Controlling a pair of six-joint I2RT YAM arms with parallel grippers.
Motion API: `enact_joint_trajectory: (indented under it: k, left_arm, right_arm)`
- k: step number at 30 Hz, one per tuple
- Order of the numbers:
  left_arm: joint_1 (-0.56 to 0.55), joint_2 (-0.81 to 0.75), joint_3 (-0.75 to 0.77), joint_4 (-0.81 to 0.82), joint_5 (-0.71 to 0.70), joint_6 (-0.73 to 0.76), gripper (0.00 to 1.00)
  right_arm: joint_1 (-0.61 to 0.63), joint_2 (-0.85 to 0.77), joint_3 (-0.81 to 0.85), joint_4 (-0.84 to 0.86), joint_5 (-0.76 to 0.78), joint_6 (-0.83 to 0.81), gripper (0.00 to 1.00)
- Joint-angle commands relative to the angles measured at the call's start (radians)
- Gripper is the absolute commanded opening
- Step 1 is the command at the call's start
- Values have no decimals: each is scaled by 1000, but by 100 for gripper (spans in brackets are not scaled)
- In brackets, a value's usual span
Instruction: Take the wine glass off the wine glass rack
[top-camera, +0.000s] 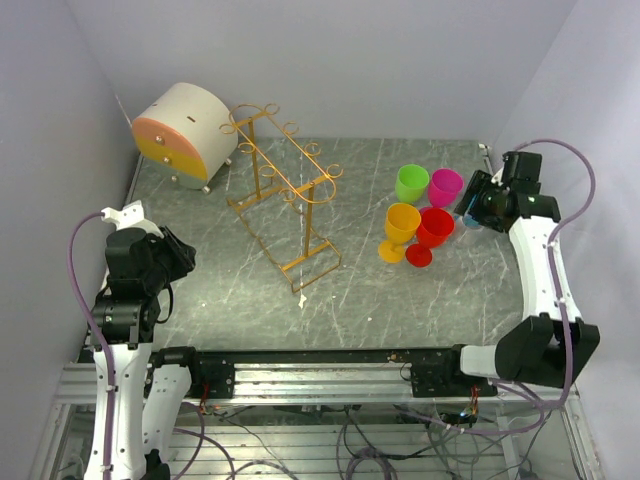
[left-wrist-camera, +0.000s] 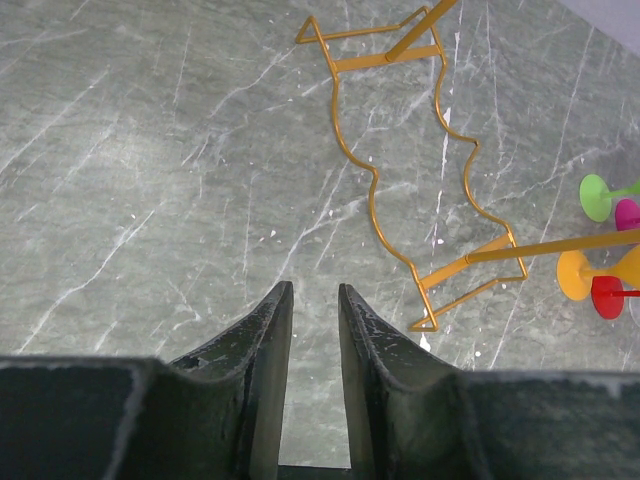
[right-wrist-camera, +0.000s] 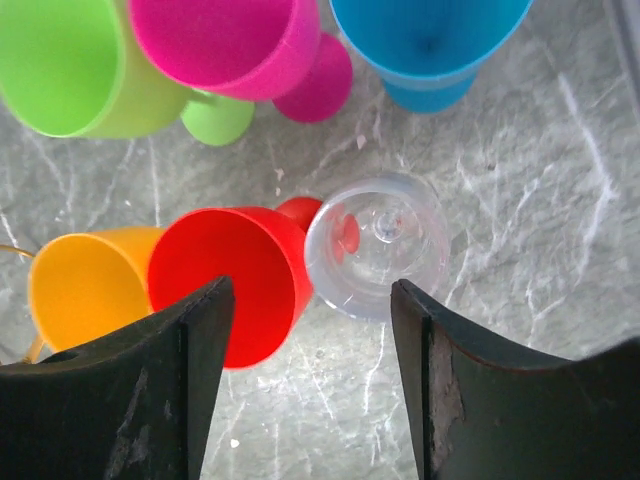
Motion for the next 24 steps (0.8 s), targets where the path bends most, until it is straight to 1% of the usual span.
enact_joint_trajectory:
  k: [1, 2, 3, 4, 6, 7, 8, 11, 14, 19, 24]
  left_arm:
    - [3, 0, -6, 27, 5, -2, 36]
    - [2, 1, -5, 26, 5, -3, 37]
    - [3, 0, -5, 25, 5, -3, 37]
    - [3, 1, -5, 23, 5, -2, 37]
    - [3, -3, -2, 20, 6, -1, 37]
    - [2, -4, -2, 20, 6, -2, 37]
    - [3, -7, -2, 19, 6, -2, 37]
    - [2, -23, -2, 19, 5, -2, 37]
    - [1, -54, -5, 16, -13, -10, 37]
    - [0, -88, -9, 20, -34, -20, 37]
    - [0, -87, -6, 16, -37, -20, 37]
  right_arm:
    - [8, -102, 78, 30, 9, -29, 65]
    - [9, -118, 83, 35, -17, -27, 67]
    - [9, -138, 82, 49, -51, -23, 70]
    - [9, -160, 74, 70, -88, -13, 77]
    - [9, -218, 34, 141, -181, 12, 85]
    - [9, -250, 0, 196, -245, 26, 98]
    - [9, -282, -30, 241, -286, 39, 100]
    - [11, -384, -133, 377, -369, 90, 100]
    - [11, -485, -224, 457, -382, 147, 100]
    - [15, -567, -296, 458, -372, 115, 100]
    - [15, -588, -344, 474, -421, 103, 100]
